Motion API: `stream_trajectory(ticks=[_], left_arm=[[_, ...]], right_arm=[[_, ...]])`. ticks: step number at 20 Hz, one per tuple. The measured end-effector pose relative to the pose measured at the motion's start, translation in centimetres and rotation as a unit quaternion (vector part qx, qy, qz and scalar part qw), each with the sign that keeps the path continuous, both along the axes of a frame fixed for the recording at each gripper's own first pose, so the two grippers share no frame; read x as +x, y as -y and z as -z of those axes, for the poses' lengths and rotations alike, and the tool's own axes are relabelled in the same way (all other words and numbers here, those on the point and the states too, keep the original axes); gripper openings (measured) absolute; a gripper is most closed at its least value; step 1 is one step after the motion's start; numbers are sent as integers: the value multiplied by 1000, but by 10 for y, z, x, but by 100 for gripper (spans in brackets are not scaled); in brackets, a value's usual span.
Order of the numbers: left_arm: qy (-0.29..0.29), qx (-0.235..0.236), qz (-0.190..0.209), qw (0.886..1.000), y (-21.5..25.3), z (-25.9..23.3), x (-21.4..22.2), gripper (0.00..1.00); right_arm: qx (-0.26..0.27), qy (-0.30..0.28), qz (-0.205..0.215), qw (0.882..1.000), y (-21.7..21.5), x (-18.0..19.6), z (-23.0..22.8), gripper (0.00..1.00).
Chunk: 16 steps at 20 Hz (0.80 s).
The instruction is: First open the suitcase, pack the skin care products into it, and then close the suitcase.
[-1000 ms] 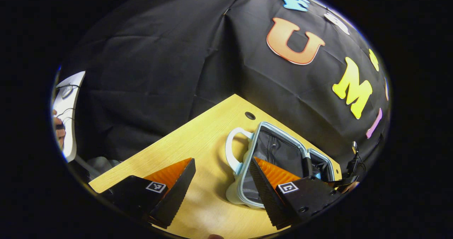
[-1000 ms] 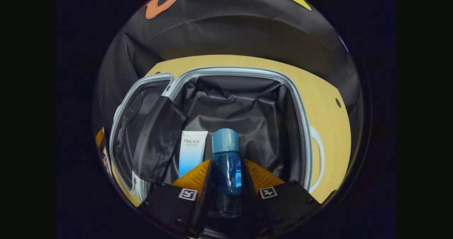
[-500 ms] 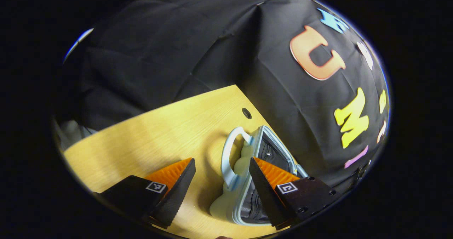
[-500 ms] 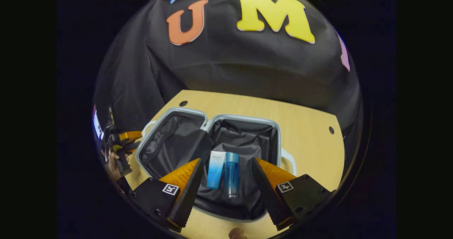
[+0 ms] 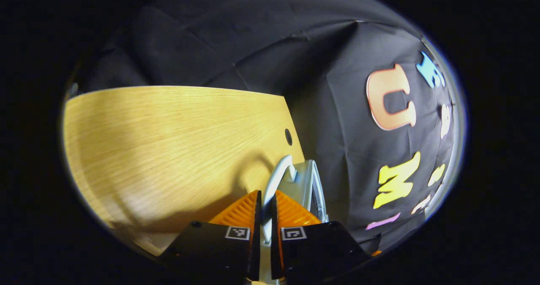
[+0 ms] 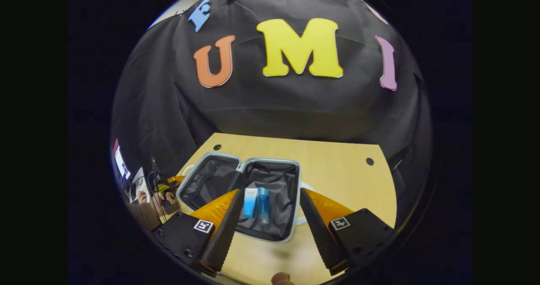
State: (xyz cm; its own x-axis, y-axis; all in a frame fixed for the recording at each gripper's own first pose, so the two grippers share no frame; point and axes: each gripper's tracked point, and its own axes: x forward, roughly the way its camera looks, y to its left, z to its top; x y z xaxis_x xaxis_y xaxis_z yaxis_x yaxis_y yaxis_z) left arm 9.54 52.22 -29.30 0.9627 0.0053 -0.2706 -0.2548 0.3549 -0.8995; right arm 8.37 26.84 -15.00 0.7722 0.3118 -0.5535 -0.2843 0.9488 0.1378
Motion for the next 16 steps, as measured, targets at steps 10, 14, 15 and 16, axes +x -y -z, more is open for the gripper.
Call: stream_trajectory(ticks=[10,14,15,16], left_arm=[[-16,230,29,973,39,-117,-6,3],[-21,360,44,932,86,-190,-2,3],[-21,383,49,922,99,-202,-1,2],[-20,404,53,913,115,-213,1,2]], right_arm=[[37,52,70,996,95,-7,-54,81],[15,74,48,996,127,-16,-59,79],[18,77,45,996,132,-18,-62,82],[22,79,40,996,137,-21,-65,81]])
